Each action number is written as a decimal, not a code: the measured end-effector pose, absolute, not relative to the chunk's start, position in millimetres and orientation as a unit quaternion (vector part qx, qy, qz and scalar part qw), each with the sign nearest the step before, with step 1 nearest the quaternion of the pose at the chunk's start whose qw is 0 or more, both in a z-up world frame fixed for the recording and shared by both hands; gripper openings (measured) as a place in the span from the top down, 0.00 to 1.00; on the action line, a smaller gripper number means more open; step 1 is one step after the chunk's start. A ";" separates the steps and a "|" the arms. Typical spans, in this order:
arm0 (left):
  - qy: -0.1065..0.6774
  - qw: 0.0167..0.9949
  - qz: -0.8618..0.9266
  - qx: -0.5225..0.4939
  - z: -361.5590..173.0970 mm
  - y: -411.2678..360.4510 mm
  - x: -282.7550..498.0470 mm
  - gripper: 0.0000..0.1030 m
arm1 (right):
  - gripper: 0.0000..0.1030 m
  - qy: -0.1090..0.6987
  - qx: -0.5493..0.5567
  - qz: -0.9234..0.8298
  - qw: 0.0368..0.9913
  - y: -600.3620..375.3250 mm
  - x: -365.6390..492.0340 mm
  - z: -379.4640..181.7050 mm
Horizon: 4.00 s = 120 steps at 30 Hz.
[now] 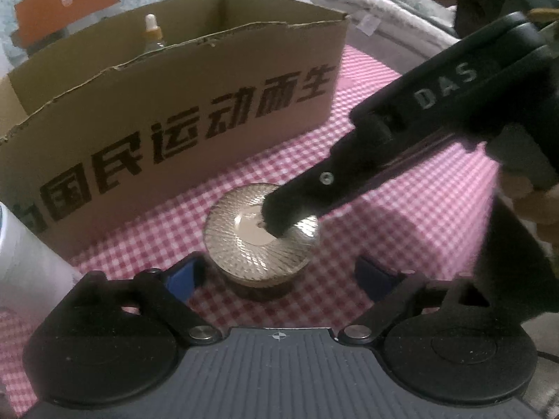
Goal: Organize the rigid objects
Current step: 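Carry the gold jar into the box and open the right tool, then move the right tool to the white pill bottle and grasp it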
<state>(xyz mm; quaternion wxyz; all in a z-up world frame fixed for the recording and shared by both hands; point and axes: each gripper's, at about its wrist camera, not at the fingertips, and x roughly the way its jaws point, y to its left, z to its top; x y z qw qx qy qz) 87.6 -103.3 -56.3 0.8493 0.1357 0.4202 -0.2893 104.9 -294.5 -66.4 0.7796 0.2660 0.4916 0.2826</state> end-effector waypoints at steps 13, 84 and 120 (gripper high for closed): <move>0.404 0.861 -0.279 0.131 -57.3 -108.4 88.4 0.40 | 0.63 0.486 0.263 0.298 0.778 -292.7 101.8 -65.7; 0.492 0.857 -0.149 -0.037 -0.4 -80.2 242.7 0.28 | 0.58 0.524 0.119 0.366 0.760 -244.4 294.6 -15.2; 0.316 0.936 -0.137 0.065 47.8 -50.7 54.5 0.00 | 0.00 0.253 0.114 0.174 0.945 -297.8 42.9 59.2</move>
